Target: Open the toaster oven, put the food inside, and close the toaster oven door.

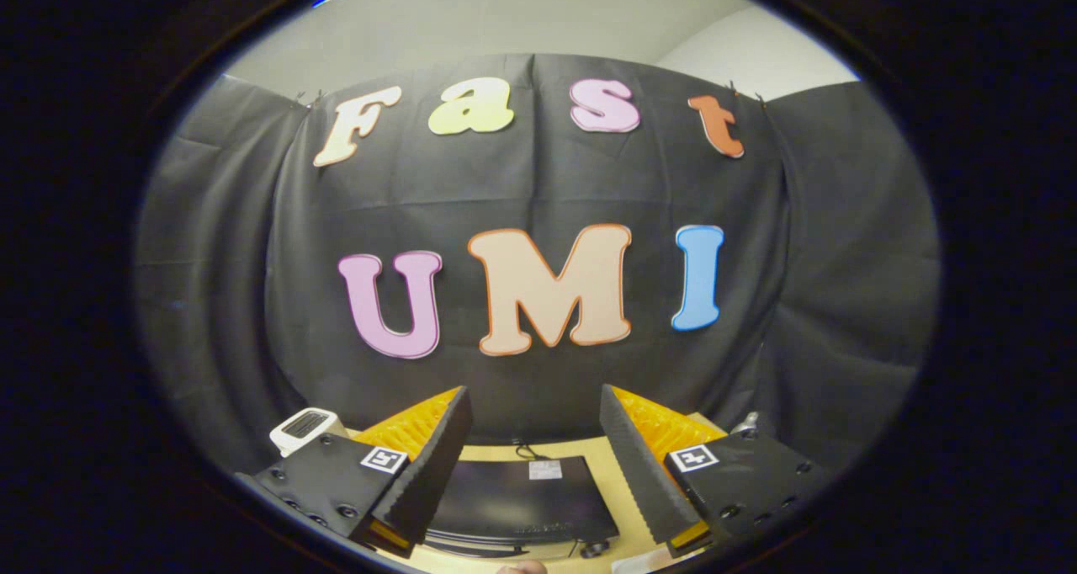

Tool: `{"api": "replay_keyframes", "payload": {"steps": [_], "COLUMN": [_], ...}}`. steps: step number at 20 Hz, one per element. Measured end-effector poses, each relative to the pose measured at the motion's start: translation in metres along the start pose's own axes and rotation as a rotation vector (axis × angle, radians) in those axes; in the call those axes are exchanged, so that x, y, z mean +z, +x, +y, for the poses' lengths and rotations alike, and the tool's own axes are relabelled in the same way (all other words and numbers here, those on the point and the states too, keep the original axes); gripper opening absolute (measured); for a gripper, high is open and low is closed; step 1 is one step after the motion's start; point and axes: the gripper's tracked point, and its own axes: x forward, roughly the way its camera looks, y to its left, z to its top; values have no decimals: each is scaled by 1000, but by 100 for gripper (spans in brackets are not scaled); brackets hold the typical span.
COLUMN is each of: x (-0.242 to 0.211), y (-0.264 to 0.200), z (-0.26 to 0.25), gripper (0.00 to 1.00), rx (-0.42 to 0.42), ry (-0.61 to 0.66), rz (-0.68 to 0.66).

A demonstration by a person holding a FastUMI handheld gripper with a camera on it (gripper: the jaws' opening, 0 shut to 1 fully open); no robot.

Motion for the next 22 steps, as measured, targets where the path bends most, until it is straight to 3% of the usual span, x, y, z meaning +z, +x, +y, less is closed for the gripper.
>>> {"api": "replay_keyframes", "payload": {"steps": [12, 18, 22], "x": [-192, -241, -243], "y": [20, 14, 10], "z": [28, 31, 31], "gripper": [97, 97, 97], "rx": [39, 43, 55], "ry": [7, 45, 15], "rz": [316, 398, 376]}}
